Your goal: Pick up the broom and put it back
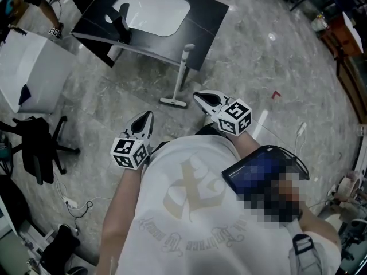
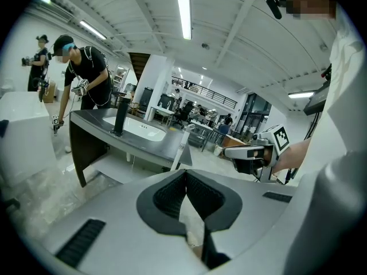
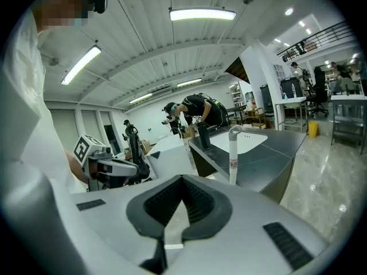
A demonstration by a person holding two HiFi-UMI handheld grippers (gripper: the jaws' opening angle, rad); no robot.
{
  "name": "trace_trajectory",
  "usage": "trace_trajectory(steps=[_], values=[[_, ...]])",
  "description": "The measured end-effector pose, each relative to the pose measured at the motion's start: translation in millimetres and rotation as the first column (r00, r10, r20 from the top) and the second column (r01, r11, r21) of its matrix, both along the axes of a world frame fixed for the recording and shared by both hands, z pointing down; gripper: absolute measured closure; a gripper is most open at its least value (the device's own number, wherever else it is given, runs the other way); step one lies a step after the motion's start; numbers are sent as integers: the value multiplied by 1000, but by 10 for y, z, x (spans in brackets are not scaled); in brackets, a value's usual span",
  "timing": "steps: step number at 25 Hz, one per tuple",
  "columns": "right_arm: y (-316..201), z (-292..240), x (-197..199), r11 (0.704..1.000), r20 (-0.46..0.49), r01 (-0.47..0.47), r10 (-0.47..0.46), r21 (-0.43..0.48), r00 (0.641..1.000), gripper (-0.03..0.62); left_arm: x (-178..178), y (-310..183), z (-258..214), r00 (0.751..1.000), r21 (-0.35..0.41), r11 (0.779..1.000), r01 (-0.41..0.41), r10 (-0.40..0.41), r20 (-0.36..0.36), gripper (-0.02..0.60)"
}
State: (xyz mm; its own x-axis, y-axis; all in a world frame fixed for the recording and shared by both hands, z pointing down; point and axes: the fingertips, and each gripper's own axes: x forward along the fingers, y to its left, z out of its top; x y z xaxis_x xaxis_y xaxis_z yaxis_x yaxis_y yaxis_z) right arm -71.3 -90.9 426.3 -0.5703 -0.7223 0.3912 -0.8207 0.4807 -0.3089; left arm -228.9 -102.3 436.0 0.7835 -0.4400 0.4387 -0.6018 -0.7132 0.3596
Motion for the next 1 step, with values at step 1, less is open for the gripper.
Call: trace_trajectory(steps=[1], values=[[26,-11,24,1000,-1,0,0,1,1000,577,20,22,-10,1000,1,1000,1,-1,-1,569]])
